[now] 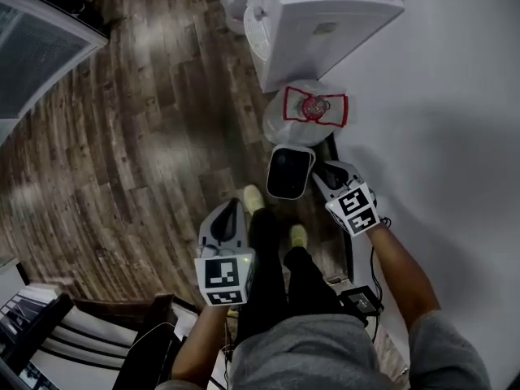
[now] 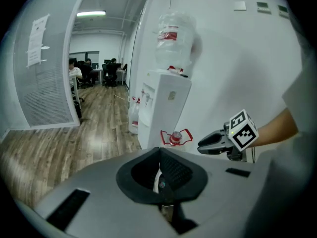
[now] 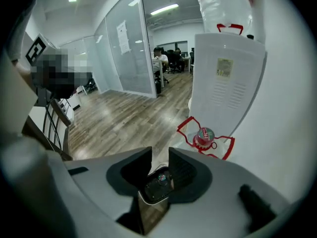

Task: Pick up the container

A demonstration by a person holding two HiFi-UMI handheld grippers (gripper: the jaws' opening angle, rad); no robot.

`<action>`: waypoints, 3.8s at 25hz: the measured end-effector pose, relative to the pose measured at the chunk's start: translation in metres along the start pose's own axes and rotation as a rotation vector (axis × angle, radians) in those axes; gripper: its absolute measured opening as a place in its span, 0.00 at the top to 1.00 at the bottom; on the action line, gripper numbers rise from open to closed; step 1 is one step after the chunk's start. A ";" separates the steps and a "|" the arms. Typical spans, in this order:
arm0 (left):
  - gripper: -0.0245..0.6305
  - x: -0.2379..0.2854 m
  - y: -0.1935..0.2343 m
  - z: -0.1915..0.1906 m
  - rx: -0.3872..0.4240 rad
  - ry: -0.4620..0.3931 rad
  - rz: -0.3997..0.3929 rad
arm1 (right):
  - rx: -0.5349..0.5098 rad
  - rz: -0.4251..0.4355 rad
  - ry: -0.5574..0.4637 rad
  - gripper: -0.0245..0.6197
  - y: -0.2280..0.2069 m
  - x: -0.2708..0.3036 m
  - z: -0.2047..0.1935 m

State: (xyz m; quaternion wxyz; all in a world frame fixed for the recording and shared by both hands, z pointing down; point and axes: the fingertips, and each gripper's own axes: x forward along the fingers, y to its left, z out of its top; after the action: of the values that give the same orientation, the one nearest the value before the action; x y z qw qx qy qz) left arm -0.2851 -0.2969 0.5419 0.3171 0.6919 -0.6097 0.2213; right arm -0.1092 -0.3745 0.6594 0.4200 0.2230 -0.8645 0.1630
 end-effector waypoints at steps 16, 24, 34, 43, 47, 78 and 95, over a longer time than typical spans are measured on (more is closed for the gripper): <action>0.94 0.164 0.025 -0.137 -0.035 0.197 -0.014 | -0.051 -0.026 0.305 0.74 -0.060 0.193 -0.177; 0.94 0.188 0.024 -0.210 -0.053 0.268 -0.012 | -0.122 -0.120 0.300 0.73 -0.084 0.253 -0.227; 0.94 0.188 0.023 -0.243 -0.083 0.306 -0.003 | -0.191 0.031 0.375 0.73 -0.066 0.262 -0.237; 0.94 0.191 0.024 -0.229 -0.084 0.291 -0.015 | -0.295 0.272 0.563 0.73 -0.042 0.244 -0.243; 0.94 0.187 0.032 -0.229 -0.097 0.290 0.000 | -0.335 0.388 0.643 0.75 -0.034 0.237 -0.244; 0.94 0.120 0.028 -0.169 -0.051 0.268 -0.024 | 0.396 0.803 0.623 0.92 0.133 0.124 -0.229; 0.94 -0.047 -0.052 -0.034 0.003 0.111 -0.036 | 0.751 0.702 0.196 0.92 0.138 -0.120 -0.038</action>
State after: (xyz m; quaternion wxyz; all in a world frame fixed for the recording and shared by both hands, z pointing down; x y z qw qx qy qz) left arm -0.2385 -0.2372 0.5241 0.3532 0.6899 -0.5783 0.2548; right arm -0.0907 -0.2103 0.5728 0.3101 0.0389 -0.7256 0.6130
